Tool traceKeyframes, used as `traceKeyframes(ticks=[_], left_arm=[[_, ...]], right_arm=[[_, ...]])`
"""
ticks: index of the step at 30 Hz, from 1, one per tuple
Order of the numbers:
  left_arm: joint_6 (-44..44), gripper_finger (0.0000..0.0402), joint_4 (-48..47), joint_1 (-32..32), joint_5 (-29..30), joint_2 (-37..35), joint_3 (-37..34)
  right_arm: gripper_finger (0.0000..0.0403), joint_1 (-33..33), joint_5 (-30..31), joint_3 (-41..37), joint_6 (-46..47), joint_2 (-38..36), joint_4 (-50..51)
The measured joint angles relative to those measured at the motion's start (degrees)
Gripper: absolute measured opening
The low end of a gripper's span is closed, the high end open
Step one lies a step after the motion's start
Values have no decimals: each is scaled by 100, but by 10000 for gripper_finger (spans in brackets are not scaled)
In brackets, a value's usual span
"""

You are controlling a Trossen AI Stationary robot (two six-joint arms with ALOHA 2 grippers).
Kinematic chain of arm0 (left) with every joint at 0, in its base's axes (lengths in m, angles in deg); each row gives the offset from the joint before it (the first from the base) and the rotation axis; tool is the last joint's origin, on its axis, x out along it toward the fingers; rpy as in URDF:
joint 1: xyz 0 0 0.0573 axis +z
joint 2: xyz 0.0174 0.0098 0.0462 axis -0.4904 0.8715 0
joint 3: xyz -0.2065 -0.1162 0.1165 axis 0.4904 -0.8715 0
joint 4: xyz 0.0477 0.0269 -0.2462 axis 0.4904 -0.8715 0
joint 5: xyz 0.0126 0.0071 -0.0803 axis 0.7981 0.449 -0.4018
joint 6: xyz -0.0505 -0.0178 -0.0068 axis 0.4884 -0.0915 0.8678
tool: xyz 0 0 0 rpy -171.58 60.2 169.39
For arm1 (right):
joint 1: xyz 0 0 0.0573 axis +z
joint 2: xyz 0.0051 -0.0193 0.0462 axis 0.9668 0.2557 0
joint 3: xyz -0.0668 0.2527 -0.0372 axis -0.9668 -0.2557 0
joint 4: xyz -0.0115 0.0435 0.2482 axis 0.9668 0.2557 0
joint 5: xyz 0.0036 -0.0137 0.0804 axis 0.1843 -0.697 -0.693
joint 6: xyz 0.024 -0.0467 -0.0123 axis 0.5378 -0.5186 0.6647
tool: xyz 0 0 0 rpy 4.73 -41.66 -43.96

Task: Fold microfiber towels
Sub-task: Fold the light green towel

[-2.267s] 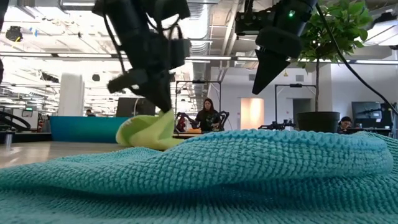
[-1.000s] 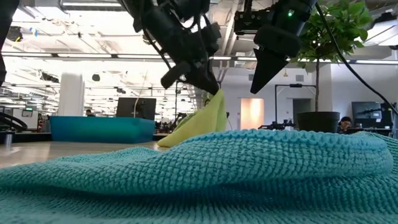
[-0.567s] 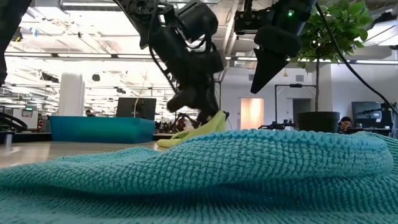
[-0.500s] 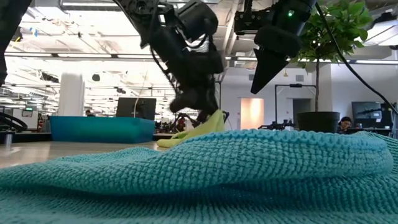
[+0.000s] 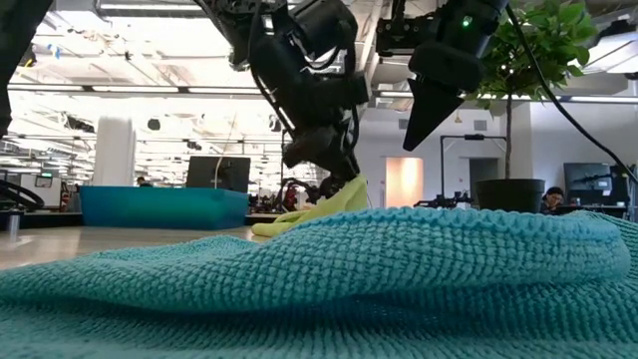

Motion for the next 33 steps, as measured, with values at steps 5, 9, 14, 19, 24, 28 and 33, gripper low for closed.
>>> traceKeyframes(ticks=[5, 9, 14, 19, 24, 28, 33], left_arm=[[113, 100, -822, -7, -208, -7, 421], [332, 100, -1322, -4, -208, -7, 659], [565, 100, -2493, 22, -423, -7, 738], [593, 100, -2664, 142, -748, -7, 439], [460, 100, -1959, 272, -663, -7, 39], [377, 100, -1685, 328, -518, -7, -36], [421, 100, -1764, 352, -749, -7, -36]], right_arm=[[180, 0, 0, 0, 1, -1, 84], [180, 0, -2, 0, 1, 0, 82], [180, 25, 0, 0, 3, -1, 82], [180, 84, -4, 0, 3, 0, 82], [180, 116, -2, 0, 3, -2, 82], [180, 114, -2, 0, 3, -2, 93], [180, 116, -2, 0, 3, -1, 93]])
